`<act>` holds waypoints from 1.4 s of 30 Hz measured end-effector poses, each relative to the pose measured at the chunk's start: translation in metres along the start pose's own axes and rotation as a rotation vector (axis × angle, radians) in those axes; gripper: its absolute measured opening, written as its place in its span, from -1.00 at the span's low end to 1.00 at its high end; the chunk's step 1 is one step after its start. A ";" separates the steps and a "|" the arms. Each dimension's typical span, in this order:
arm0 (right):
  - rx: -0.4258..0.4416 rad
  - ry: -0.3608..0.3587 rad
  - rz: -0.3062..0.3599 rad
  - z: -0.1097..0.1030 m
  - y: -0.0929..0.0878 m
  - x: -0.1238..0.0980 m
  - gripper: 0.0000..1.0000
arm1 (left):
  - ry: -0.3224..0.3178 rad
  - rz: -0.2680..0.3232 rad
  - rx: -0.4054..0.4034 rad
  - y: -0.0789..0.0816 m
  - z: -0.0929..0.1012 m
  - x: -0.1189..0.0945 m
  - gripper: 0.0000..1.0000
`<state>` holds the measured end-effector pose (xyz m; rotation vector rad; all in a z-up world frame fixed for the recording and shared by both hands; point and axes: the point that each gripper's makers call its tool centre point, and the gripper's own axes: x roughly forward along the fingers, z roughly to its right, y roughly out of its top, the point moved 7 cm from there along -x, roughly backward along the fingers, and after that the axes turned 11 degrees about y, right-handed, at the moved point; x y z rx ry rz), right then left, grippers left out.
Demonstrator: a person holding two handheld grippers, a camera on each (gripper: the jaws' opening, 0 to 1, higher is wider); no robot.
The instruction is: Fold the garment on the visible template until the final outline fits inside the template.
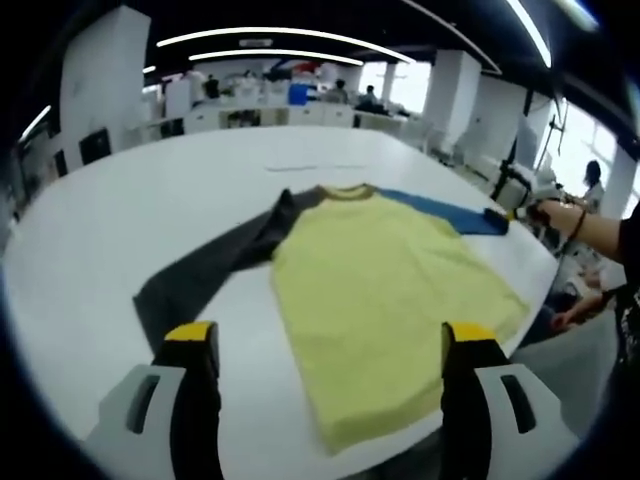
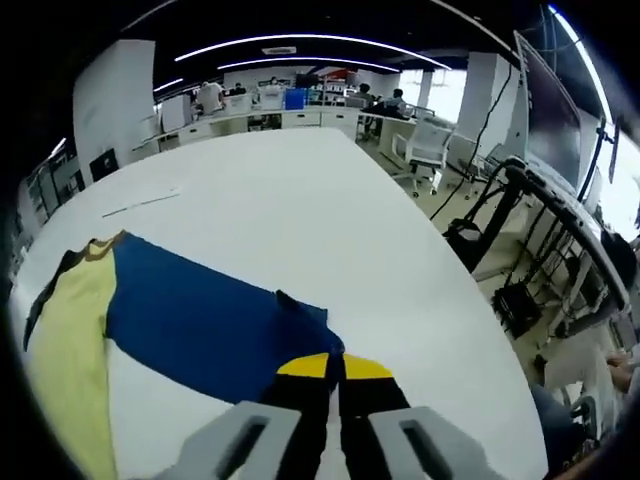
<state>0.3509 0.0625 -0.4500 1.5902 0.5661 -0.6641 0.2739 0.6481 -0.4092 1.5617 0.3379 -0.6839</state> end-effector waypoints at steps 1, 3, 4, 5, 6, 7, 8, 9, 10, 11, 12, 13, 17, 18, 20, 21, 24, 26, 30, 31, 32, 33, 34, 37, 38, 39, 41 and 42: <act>0.003 -0.003 0.000 0.001 -0.001 0.000 -1.00 | 0.000 0.001 0.002 0.000 0.000 0.000 0.75; 0.037 -0.016 0.004 0.005 -0.005 -0.002 -1.00 | -0.001 -0.002 0.001 -0.001 0.000 -0.001 0.75; 0.061 -0.022 0.005 0.007 -0.007 -0.003 -1.00 | -0.002 -0.003 0.000 -0.001 0.000 -0.001 0.75; 0.084 -0.032 0.012 0.009 -0.010 -0.004 -1.00 | -0.003 -0.003 0.001 -0.001 0.001 -0.001 0.74; 0.098 -0.038 0.014 0.011 -0.011 -0.004 -1.00 | -0.003 -0.003 0.002 -0.002 0.001 -0.001 0.74; 0.115 -0.042 0.010 0.013 -0.014 -0.005 -1.00 | -0.003 -0.003 0.003 -0.002 0.001 -0.001 0.73; 0.125 -0.044 0.005 0.014 -0.015 -0.005 -1.00 | -0.005 -0.003 0.004 -0.002 0.002 -0.001 0.73; 0.140 -0.046 0.001 0.015 -0.018 -0.005 -1.00 | -0.007 -0.001 0.003 -0.002 0.002 -0.001 0.73; 0.148 -0.047 -0.004 0.015 -0.020 -0.005 -1.00 | -0.007 0.001 0.001 -0.001 0.002 -0.001 0.73; 0.150 -0.046 -0.009 0.015 -0.022 -0.005 -1.00 | -0.007 0.001 0.001 -0.002 0.002 -0.001 0.73; 0.159 -0.048 -0.016 0.015 -0.024 -0.005 -1.00 | -0.006 0.000 0.001 -0.002 0.002 -0.001 0.73; 0.161 -0.048 -0.019 0.015 -0.025 -0.005 -1.00 | -0.006 -0.001 0.001 -0.002 0.001 -0.001 0.72; 0.176 -0.048 -0.039 0.014 -0.030 -0.005 -1.00 | -0.004 0.002 -0.003 -0.002 0.001 -0.001 0.71; 0.184 -0.051 -0.041 0.014 -0.031 -0.006 -1.00 | -0.004 0.003 -0.004 -0.002 0.001 -0.001 0.71; 0.201 -0.053 -0.055 0.013 -0.035 -0.007 -1.00 | -0.004 0.002 -0.008 -0.002 0.001 -0.001 0.70; 0.207 -0.056 -0.060 0.012 -0.036 -0.007 -1.00 | -0.002 0.002 -0.013 -0.003 0.001 -0.001 0.70; 0.241 -0.072 -0.060 0.013 -0.038 -0.011 -0.94 | -0.001 0.001 -0.015 -0.003 0.000 -0.001 0.70; 0.269 -0.080 -0.061 0.015 -0.039 -0.015 -0.82 | -0.002 0.000 -0.012 -0.003 0.000 -0.002 0.70; 0.273 -0.067 -0.047 0.019 -0.034 -0.016 -0.65 | -0.007 0.000 -0.013 -0.003 0.001 -0.001 0.70; 0.272 -0.064 -0.046 0.020 -0.033 -0.015 -0.63 | -0.009 -0.001 -0.012 -0.004 0.001 0.000 0.70; 0.271 -0.060 -0.044 0.021 -0.032 -0.014 -0.61 | -0.011 -0.002 -0.010 -0.004 0.002 0.000 0.69; 0.264 -0.056 -0.044 0.021 -0.030 -0.013 -0.58 | -0.013 -0.003 -0.009 -0.004 0.002 0.000 0.69; 0.257 -0.052 -0.044 0.022 -0.028 -0.011 -0.56 | -0.017 -0.005 -0.008 -0.004 0.003 0.001 0.69; 0.235 -0.051 -0.064 0.024 -0.027 -0.005 -0.56 | -0.021 -0.007 -0.004 -0.004 0.003 0.001 0.69; 0.240 -0.045 -0.072 0.024 -0.027 -0.003 -0.56 | -0.021 -0.007 -0.003 -0.004 0.003 0.001 0.68; 0.240 -0.044 -0.071 0.024 -0.026 -0.001 -0.56 | -0.020 -0.006 -0.002 -0.004 0.003 0.001 0.68; 0.230 -0.044 -0.087 0.023 -0.025 0.002 -0.58 | -0.015 -0.006 -0.001 -0.004 0.002 0.001 0.68; 0.238 -0.048 -0.105 0.023 -0.026 0.001 -0.58 | -0.014 -0.007 -0.001 -0.004 0.001 0.000 0.67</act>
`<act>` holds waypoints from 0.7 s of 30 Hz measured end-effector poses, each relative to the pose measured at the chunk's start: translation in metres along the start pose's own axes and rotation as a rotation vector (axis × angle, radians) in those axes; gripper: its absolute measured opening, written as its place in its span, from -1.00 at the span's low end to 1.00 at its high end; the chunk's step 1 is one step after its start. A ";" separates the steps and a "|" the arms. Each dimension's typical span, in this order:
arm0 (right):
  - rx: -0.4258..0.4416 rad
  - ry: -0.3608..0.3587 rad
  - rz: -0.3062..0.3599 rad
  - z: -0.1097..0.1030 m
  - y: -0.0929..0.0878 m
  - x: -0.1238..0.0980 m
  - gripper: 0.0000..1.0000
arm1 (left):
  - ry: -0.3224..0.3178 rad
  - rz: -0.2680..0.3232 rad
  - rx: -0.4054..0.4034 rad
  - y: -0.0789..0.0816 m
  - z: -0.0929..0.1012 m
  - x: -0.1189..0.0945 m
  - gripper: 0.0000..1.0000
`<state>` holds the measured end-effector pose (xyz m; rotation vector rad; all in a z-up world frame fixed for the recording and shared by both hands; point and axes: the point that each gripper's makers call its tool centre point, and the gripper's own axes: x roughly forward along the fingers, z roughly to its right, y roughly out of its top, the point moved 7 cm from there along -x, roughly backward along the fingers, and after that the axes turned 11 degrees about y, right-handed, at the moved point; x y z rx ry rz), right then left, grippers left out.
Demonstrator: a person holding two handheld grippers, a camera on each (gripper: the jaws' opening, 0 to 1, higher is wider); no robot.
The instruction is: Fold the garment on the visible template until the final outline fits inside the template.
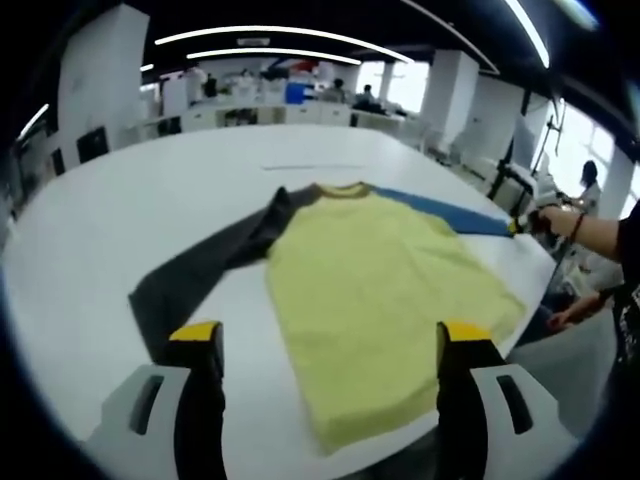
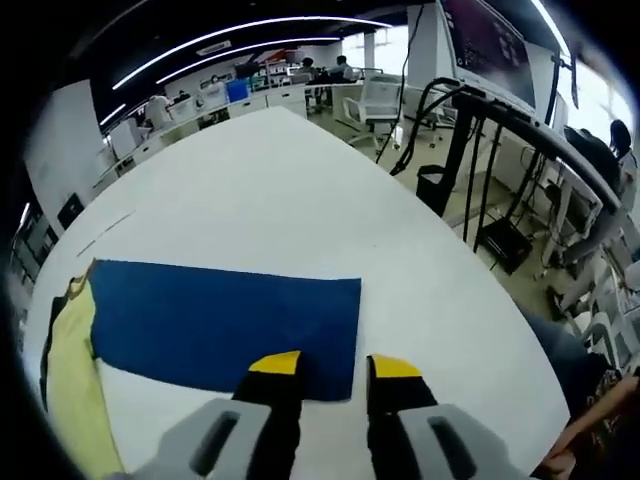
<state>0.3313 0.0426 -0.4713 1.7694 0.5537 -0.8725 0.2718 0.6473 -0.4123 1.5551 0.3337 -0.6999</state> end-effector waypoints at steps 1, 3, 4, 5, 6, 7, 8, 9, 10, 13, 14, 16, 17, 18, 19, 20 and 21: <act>0.004 -0.004 -0.009 0.001 0.000 0.000 -0.59 | 0.003 -0.002 0.000 0.000 -0.001 -0.001 0.67; 0.009 -0.010 -0.010 0.002 0.000 -0.001 -0.62 | 0.008 -0.002 0.000 -0.001 -0.002 -0.001 0.67; 0.007 -0.011 -0.013 0.002 0.000 -0.001 -0.65 | 0.010 -0.004 0.000 -0.002 -0.003 -0.002 0.67; -0.004 -0.019 -0.024 0.004 -0.001 -0.002 -0.69 | 0.013 -0.006 -0.002 -0.002 -0.003 -0.002 0.66; -0.015 -0.027 -0.035 0.005 -0.001 -0.003 -0.73 | 0.014 -0.009 -0.002 -0.003 -0.003 -0.002 0.66; 0.003 -0.021 -0.031 0.003 -0.002 -0.003 -0.74 | 0.015 -0.013 -0.003 -0.004 -0.004 -0.002 0.66; 0.001 -0.022 -0.031 0.003 -0.002 -0.003 -0.74 | 0.016 -0.014 -0.003 -0.004 -0.004 -0.002 0.66; -0.003 -0.022 -0.033 0.003 -0.002 -0.004 -0.75 | 0.016 -0.016 -0.003 -0.004 -0.003 -0.002 0.65; -0.008 -0.022 -0.035 0.003 -0.002 -0.004 -0.77 | 0.015 -0.017 -0.003 -0.004 -0.003 -0.001 0.65; -0.021 -0.008 -0.045 0.000 -0.001 -0.003 -0.86 | 0.010 -0.020 0.001 -0.004 -0.002 -0.001 0.64; -0.016 -0.009 -0.047 0.000 -0.001 -0.003 -0.87 | 0.009 -0.018 0.003 -0.003 -0.002 0.000 0.65; 0.006 -0.004 -0.045 0.001 0.000 -0.003 -0.88 | 0.008 -0.018 0.006 -0.002 -0.001 -0.001 0.65; 0.018 0.000 -0.042 0.002 0.000 -0.003 -0.90 | 0.008 -0.019 0.008 -0.002 -0.001 -0.001 0.65; 0.030 0.009 -0.040 0.002 -0.001 -0.004 -0.97 | 0.007 -0.015 0.015 -0.001 0.000 -0.002 0.65; 0.040 0.025 -0.036 0.001 -0.001 -0.004 -1.00 | 0.007 -0.014 0.017 0.000 0.000 -0.003 0.65; 0.042 0.017 -0.039 0.001 0.000 -0.004 -1.00 | 0.008 -0.011 0.022 0.001 0.000 -0.003 0.66; 0.032 0.018 -0.044 0.001 0.000 -0.005 -1.00 | 0.009 -0.010 0.024 0.001 0.000 -0.003 0.66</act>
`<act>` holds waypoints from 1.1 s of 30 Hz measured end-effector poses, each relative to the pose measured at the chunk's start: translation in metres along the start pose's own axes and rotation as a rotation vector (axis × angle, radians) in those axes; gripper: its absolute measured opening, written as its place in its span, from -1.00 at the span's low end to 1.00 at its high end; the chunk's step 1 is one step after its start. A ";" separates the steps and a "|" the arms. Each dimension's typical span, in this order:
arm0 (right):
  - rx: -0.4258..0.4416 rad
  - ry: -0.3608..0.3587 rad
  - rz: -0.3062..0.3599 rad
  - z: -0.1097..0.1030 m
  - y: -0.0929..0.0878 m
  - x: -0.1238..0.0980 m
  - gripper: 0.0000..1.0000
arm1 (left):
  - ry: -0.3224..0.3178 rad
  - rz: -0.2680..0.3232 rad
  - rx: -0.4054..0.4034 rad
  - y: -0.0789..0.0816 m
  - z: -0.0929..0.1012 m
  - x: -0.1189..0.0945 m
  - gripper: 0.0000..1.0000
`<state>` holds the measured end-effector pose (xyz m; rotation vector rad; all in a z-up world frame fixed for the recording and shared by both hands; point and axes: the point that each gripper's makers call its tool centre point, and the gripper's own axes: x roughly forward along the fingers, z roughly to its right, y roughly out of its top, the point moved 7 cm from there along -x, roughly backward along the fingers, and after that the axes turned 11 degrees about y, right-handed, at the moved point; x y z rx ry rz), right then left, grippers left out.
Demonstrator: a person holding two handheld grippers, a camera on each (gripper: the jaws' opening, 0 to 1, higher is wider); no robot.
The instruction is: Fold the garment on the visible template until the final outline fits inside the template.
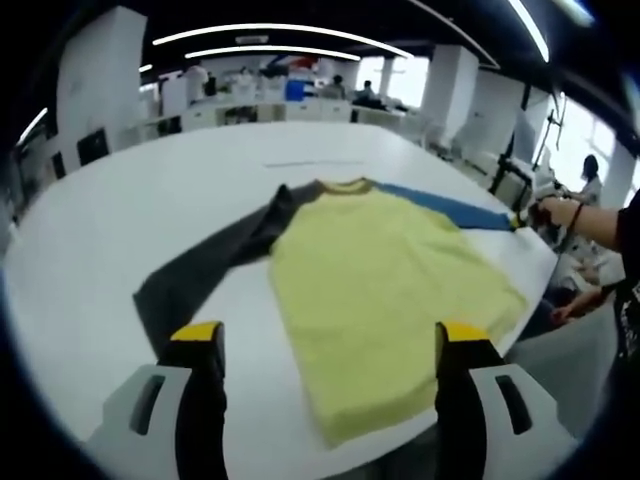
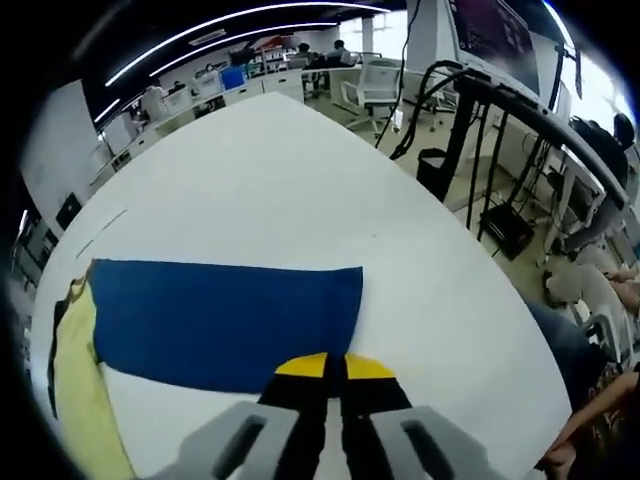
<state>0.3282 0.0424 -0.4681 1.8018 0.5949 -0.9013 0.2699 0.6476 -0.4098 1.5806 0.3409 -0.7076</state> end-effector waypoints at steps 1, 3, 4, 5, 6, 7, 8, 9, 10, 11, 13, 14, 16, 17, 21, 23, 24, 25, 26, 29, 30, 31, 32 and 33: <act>-0.008 0.001 -0.003 0.000 0.000 0.000 -1.00 | 0.000 0.000 0.001 0.000 0.000 0.000 0.66; -0.012 -0.001 -0.005 -0.001 0.000 0.000 -1.00 | 0.002 0.002 -0.002 0.000 -0.001 0.000 0.67; -0.010 0.000 -0.005 -0.001 0.000 -0.001 -1.00 | 0.003 0.003 -0.003 0.001 -0.001 -0.001 0.67; -0.010 0.001 -0.005 -0.001 0.000 -0.001 -1.00 | 0.004 0.003 -0.003 0.001 -0.001 -0.001 0.67; -0.012 0.001 -0.006 -0.001 0.000 -0.001 -1.00 | 0.006 0.002 -0.003 0.000 -0.001 -0.002 0.67; -0.014 0.001 -0.006 -0.001 0.001 -0.001 -1.00 | 0.006 0.001 -0.003 0.000 -0.001 -0.002 0.67; -0.015 0.003 -0.006 -0.001 0.001 -0.002 -1.00 | 0.008 0.001 -0.003 0.000 -0.002 -0.002 0.68; -0.015 0.003 -0.006 -0.001 0.002 -0.002 -1.00 | 0.010 0.001 -0.005 0.000 -0.002 -0.003 0.68; -0.016 0.004 -0.005 -0.002 0.002 -0.003 -1.00 | 0.012 -0.001 -0.006 -0.001 -0.002 -0.003 0.68; -0.019 0.005 -0.004 -0.002 0.003 -0.003 -1.00 | 0.013 -0.002 -0.007 -0.001 -0.003 -0.003 0.68; -0.027 0.006 0.000 -0.004 0.005 -0.005 -1.00 | 0.014 -0.002 -0.007 -0.001 -0.003 -0.003 0.69; -0.033 0.011 0.001 -0.005 0.006 -0.007 -1.00 | 0.013 0.000 -0.008 -0.001 -0.003 -0.004 0.71; -0.036 0.025 0.011 -0.009 0.009 -0.009 -1.00 | 0.013 0.004 -0.019 -0.001 -0.002 -0.004 0.75; -0.039 0.031 0.017 -0.011 0.011 -0.010 -1.00 | 0.015 0.007 -0.021 0.000 -0.002 -0.004 0.79; -0.062 0.049 0.031 -0.019 0.017 -0.012 -1.00 | 0.013 0.003 -0.012 0.000 -0.002 -0.003 0.84; -0.072 0.061 0.038 -0.024 0.021 -0.013 -1.00 | 0.013 0.007 -0.008 0.000 -0.002 -0.003 0.85; -0.076 0.066 0.041 -0.026 0.022 -0.014 -1.00 | 0.012 0.009 -0.008 0.001 -0.001 -0.003 0.86; -0.080 0.070 0.044 -0.028 0.023 -0.013 -1.00 | 0.012 0.009 -0.008 0.001 -0.001 -0.003 0.88; -0.088 0.078 0.047 -0.031 0.025 -0.014 -1.00 | 0.013 0.010 -0.009 0.001 -0.001 -0.003 0.89; -0.104 0.095 0.056 -0.039 0.030 -0.014 -1.00 | 0.014 0.011 -0.010 0.001 -0.002 -0.003 0.93; -0.108 0.100 0.059 -0.041 0.031 -0.014 -1.00 | 0.014 0.011 -0.011 0.001 -0.002 -0.003 0.95; -0.117 0.110 0.060 -0.045 0.034 -0.013 -1.00 | 0.014 0.012 -0.011 0.002 -0.002 -0.003 0.96; -0.119 0.116 0.062 -0.048 0.035 -0.013 -1.00 | 0.015 0.012 -0.011 0.002 -0.002 -0.003 0.97; -0.125 0.125 0.066 -0.052 0.037 -0.012 -1.00 | 0.015 0.012 -0.011 0.001 -0.002 -0.004 0.98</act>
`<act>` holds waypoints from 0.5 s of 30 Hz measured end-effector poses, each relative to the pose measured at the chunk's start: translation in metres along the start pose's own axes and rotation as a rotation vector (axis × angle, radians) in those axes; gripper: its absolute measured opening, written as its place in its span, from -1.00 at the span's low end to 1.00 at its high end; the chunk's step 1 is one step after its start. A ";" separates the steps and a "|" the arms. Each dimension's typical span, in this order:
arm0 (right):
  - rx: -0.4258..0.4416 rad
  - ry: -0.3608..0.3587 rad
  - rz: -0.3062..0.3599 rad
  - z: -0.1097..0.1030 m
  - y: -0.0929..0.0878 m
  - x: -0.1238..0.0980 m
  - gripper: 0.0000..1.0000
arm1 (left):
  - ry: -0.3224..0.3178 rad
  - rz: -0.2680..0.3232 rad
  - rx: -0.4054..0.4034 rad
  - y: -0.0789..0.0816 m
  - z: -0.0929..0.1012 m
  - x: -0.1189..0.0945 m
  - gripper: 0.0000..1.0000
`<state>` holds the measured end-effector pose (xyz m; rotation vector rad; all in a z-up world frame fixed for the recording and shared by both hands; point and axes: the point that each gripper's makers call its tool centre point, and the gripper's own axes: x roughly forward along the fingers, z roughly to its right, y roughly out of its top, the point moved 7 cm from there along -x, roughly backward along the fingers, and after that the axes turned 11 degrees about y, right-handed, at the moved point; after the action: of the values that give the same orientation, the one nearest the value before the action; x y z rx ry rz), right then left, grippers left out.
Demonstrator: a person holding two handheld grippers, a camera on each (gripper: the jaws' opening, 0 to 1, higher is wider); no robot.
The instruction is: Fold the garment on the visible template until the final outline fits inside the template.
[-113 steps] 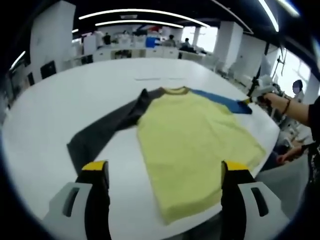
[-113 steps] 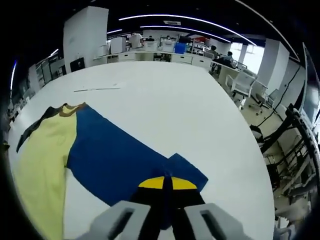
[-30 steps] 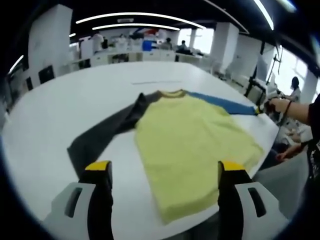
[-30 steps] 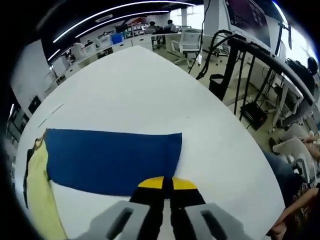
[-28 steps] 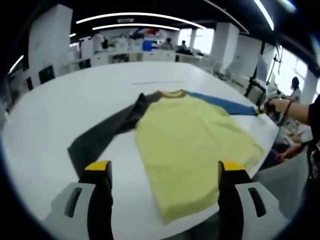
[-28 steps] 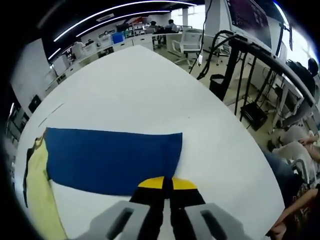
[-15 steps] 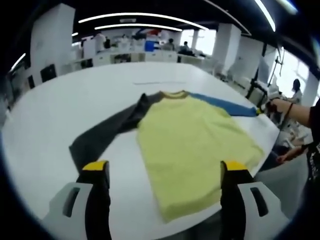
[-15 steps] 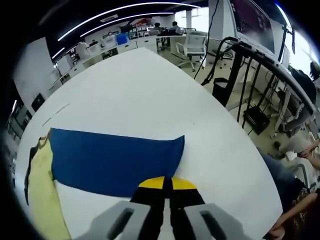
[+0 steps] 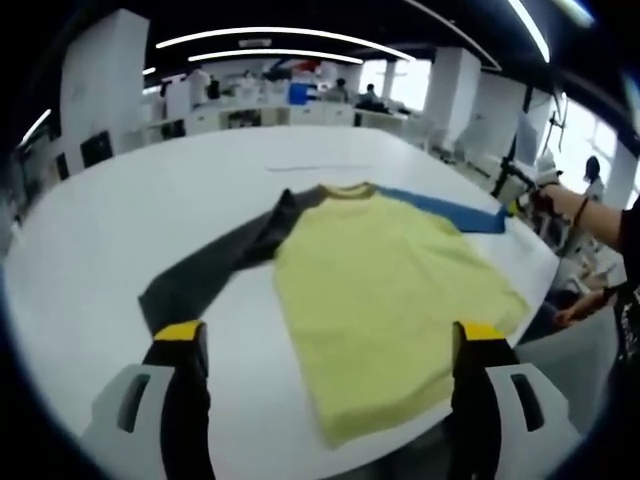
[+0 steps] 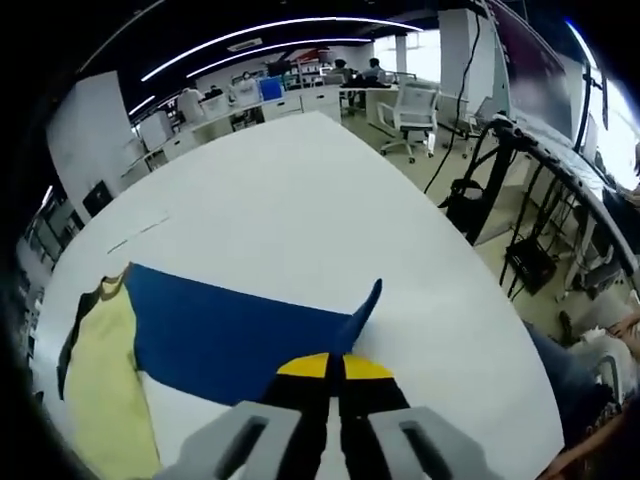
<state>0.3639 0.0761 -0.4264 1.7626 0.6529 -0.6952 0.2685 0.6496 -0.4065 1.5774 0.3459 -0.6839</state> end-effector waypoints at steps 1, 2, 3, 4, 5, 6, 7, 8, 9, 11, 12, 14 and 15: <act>-0.004 0.004 0.001 -0.002 0.001 0.001 -1.00 | 0.000 -0.001 0.001 0.000 0.000 0.000 0.98; -0.010 0.011 0.002 -0.005 0.002 0.001 -1.00 | 0.000 0.000 0.000 0.000 0.000 0.000 0.98; -0.013 0.016 0.003 -0.007 0.004 0.002 -1.00 | 0.000 0.000 0.000 0.000 0.000 0.000 0.98; -0.020 0.024 0.006 -0.011 0.005 0.003 -1.00 | 0.001 0.000 -0.002 0.000 -0.001 0.000 0.98; -0.024 0.030 0.007 -0.013 0.007 0.004 -1.00 | 0.001 0.000 -0.003 0.000 -0.001 0.000 0.98; -0.029 0.036 0.009 -0.017 0.008 0.004 -1.00 | 0.003 -0.001 -0.003 0.000 -0.001 0.000 0.98; -0.034 0.042 0.011 -0.019 0.009 0.005 -1.00 | 0.003 -0.002 -0.003 0.000 -0.002 0.000 0.98; -0.037 0.048 0.013 -0.021 0.011 0.006 -1.00 | 0.002 -0.002 -0.002 0.000 -0.002 -0.001 0.98; -0.043 0.056 0.015 -0.025 0.012 0.007 -1.00 | 0.002 -0.001 -0.002 0.000 -0.002 -0.001 0.98; -0.051 0.068 0.015 -0.031 0.014 0.009 -1.00 | 0.002 -0.001 -0.004 0.000 -0.002 -0.001 0.98; -0.056 0.073 0.016 -0.033 0.015 0.010 -1.00 | 0.003 -0.001 -0.004 0.000 -0.002 -0.001 0.98; -0.062 0.087 0.017 -0.039 0.017 0.012 -1.00 | 0.002 0.000 -0.004 0.000 -0.002 -0.001 0.98; -0.064 0.096 0.019 -0.043 0.018 0.013 -1.00 | 0.002 0.000 -0.004 0.000 -0.002 -0.001 0.98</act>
<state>0.3914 0.1135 -0.4136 1.7486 0.7145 -0.5735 0.2681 0.6518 -0.4061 1.5740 0.3484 -0.6812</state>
